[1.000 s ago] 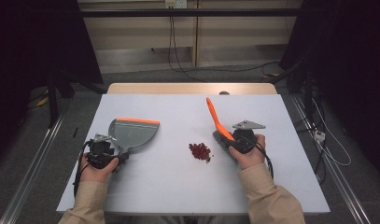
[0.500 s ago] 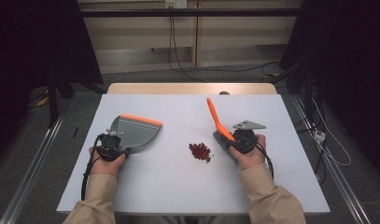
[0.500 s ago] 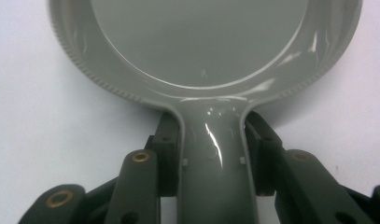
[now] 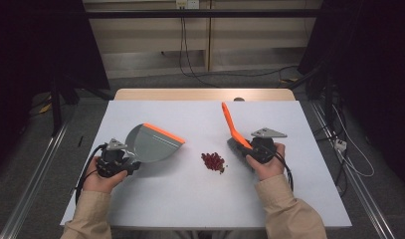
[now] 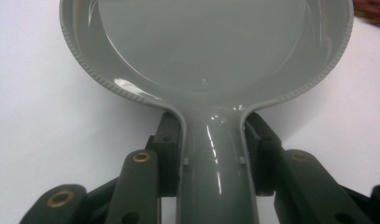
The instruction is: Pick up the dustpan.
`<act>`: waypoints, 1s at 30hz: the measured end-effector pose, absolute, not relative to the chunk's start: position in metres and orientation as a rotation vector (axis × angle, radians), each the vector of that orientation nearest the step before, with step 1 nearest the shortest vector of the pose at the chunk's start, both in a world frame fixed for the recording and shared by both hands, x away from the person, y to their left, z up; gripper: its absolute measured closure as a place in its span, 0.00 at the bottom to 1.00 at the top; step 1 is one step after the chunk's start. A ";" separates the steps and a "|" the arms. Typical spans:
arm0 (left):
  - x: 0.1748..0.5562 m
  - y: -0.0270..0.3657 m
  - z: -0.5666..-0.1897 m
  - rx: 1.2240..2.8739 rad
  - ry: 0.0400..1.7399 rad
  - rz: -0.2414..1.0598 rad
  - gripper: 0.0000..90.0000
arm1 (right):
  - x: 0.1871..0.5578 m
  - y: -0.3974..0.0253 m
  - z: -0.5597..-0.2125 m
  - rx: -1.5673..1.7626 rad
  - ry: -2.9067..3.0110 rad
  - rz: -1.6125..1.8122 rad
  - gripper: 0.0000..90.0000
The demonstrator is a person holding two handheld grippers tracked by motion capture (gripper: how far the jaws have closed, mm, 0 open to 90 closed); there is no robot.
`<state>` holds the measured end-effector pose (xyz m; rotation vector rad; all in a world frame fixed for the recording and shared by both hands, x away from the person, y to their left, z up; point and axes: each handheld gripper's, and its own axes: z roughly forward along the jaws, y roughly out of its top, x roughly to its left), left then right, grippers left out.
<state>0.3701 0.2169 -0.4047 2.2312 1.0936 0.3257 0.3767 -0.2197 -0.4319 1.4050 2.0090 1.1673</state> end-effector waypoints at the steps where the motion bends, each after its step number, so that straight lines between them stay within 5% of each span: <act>1: 0.366 0.213 -0.404 2.243 1.064 0.309 0.70 | 0.376 -0.220 -0.431 1.400 1.996 1.180 0.79; 13: 0.341 0.168 -0.414 2.390 0.745 0.192 0.70 | 0.387 -0.213 -0.435 1.362 1.977 1.166 0.79; 18: 0.337 0.161 -0.418 2.429 0.703 0.160 0.70 | 0.385 -0.211 -0.437 1.360 2.007 1.142 0.78; 22: 0.335 0.159 -0.421 2.448 0.687 0.172 0.70 | 0.383 -0.210 -0.432 1.359 2.035 1.117 0.67; 30: 0.334 0.159 -0.421 2.474 0.631 0.132 0.70 | 0.380 -0.209 -0.422 1.361 2.112 0.996 0.69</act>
